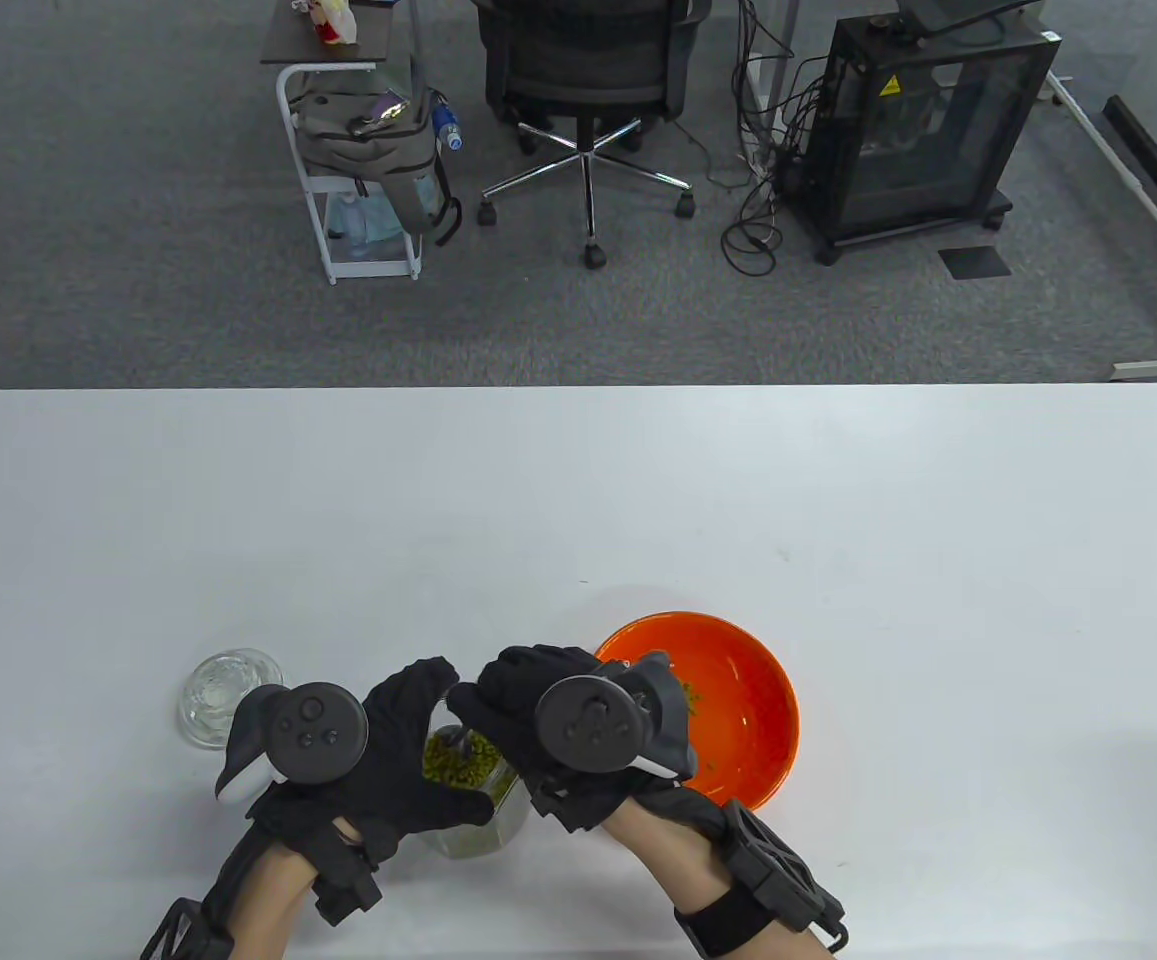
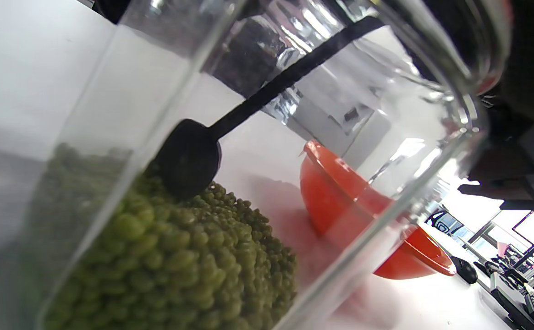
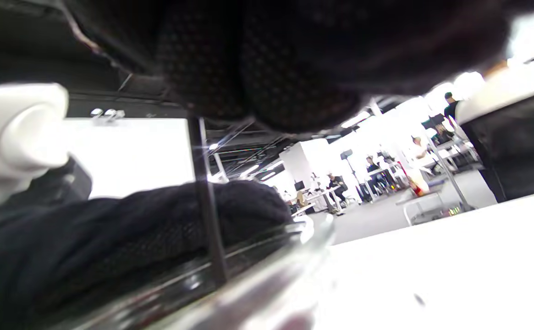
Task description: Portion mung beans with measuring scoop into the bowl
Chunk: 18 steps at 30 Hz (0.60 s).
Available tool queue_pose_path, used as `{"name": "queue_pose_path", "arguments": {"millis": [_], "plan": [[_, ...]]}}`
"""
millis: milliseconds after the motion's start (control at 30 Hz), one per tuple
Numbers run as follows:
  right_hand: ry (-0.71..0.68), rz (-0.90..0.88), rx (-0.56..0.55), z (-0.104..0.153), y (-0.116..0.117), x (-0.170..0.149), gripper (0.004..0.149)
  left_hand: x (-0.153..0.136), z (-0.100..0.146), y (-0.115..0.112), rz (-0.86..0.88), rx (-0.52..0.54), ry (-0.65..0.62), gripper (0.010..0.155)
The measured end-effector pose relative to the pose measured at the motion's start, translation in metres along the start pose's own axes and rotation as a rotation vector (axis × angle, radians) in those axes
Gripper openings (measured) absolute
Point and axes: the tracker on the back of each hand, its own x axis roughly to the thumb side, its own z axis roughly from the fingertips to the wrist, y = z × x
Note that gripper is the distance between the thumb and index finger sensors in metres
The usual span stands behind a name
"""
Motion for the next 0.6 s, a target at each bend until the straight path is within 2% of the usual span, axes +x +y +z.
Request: {"name": "queue_pose_path", "arguments": {"millis": [200,600], "plan": [[0.138,-0.167,0.054,0.004,0.001,-0.026,0.043,0.000,0.000,0.000,0.000,0.000,0.000,0.127],[0.414,-0.340,-0.005,0.013,-0.011,-0.057,0.043,0.000,0.000,0.000,-0.001,0.000,0.000,0.127]]}}
